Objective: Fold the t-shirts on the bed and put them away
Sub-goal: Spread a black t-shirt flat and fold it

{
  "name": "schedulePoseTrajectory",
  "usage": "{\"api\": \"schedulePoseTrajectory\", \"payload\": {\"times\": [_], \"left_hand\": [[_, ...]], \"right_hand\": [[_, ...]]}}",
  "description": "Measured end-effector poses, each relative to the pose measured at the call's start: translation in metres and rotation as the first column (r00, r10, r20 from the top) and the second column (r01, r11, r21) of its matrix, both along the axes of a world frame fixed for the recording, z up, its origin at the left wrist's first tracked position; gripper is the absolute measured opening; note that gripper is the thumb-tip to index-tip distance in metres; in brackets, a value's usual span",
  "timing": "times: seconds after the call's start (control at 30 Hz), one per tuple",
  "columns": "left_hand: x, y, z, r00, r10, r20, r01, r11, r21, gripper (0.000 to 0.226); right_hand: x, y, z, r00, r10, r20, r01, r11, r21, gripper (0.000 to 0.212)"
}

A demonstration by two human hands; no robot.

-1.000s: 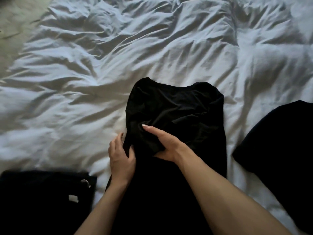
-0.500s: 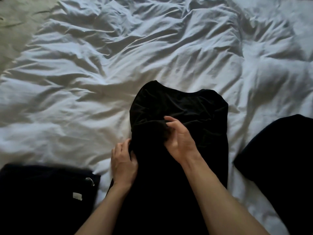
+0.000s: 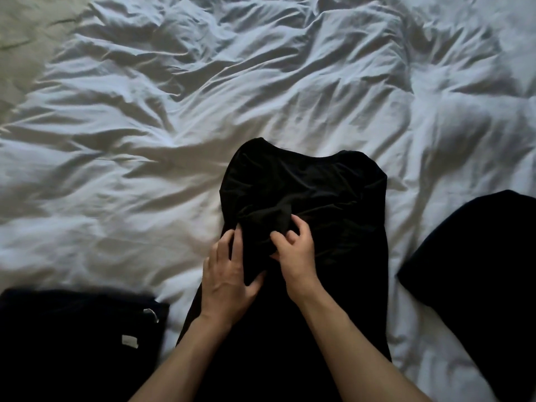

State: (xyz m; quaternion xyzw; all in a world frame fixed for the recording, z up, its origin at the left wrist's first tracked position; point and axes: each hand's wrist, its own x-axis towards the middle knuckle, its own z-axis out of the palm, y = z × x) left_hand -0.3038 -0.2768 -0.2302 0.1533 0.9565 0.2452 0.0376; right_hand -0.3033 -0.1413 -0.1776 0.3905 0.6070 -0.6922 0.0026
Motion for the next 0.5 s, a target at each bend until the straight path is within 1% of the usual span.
{"api": "schedulePoseTrajectory", "payload": {"times": [0.03,0.07,0.1,0.17,0.2,0.27,0.33,0.37,0.4,0.43,0.47,0.5], "left_hand": [[0.002,-0.002,0.001,1.000,0.026,-0.004,-0.026,1.000,0.016,0.096],[0.004,-0.005,0.002,0.998,0.059,0.012,-0.059,0.996,0.067,0.095],[0.003,-0.008,0.003,0.995,0.087,0.047,-0.093,0.986,0.139,0.091],[-0.004,-0.013,0.004,0.984,0.152,0.096,-0.173,0.945,0.277,0.077],[-0.011,-0.012,0.005,0.973,0.202,0.110,-0.227,0.924,0.308,0.073],[-0.034,-0.007,0.007,0.939,0.317,0.136,-0.344,0.883,0.318,0.072],[-0.064,0.008,0.013,0.905,0.361,0.225,-0.422,0.829,0.367,0.071],[-0.080,0.017,0.018,0.896,0.347,0.276,-0.436,0.805,0.402,0.066],[-0.096,0.028,0.022,0.898,0.322,0.301,-0.428,0.803,0.416,0.058],[-0.109,0.038,0.026,0.906,0.298,0.301,-0.403,0.823,0.401,0.049],[-0.120,0.045,0.028,0.910,0.281,0.303,-0.385,0.843,0.376,0.042],[-0.127,0.051,0.031,0.902,0.276,0.331,-0.391,0.847,0.360,0.037]], "right_hand": [[0.002,0.000,0.005,0.994,-0.101,-0.031,0.098,0.992,-0.084,0.048],[0.007,0.001,0.009,0.981,-0.189,-0.034,0.183,0.974,-0.133,0.048],[0.016,0.001,0.009,0.967,-0.253,-0.020,0.248,0.959,-0.140,0.050],[0.037,-0.002,0.006,0.954,-0.301,0.019,0.301,0.951,-0.076,0.055],[0.047,-0.002,0.004,0.955,-0.293,0.043,0.294,0.955,-0.026,0.057],[0.061,-0.003,-0.001,0.974,-0.198,0.107,0.193,0.980,0.053,0.064],[0.064,0.001,0.001,0.989,-0.082,0.125,0.078,0.996,0.038,0.072],[0.063,0.005,0.004,0.993,-0.043,0.113,0.042,0.999,0.018,0.074],[0.060,0.008,0.005,0.994,-0.020,0.110,0.018,1.000,0.018,0.073],[0.056,0.012,0.007,0.993,0.018,0.118,-0.022,0.999,0.034,0.069],[0.051,0.014,0.008,0.987,0.074,0.143,-0.086,0.993,0.077,0.069],[0.045,0.017,0.008,0.970,0.152,0.190,-0.179,0.974,0.137,0.076]]}}
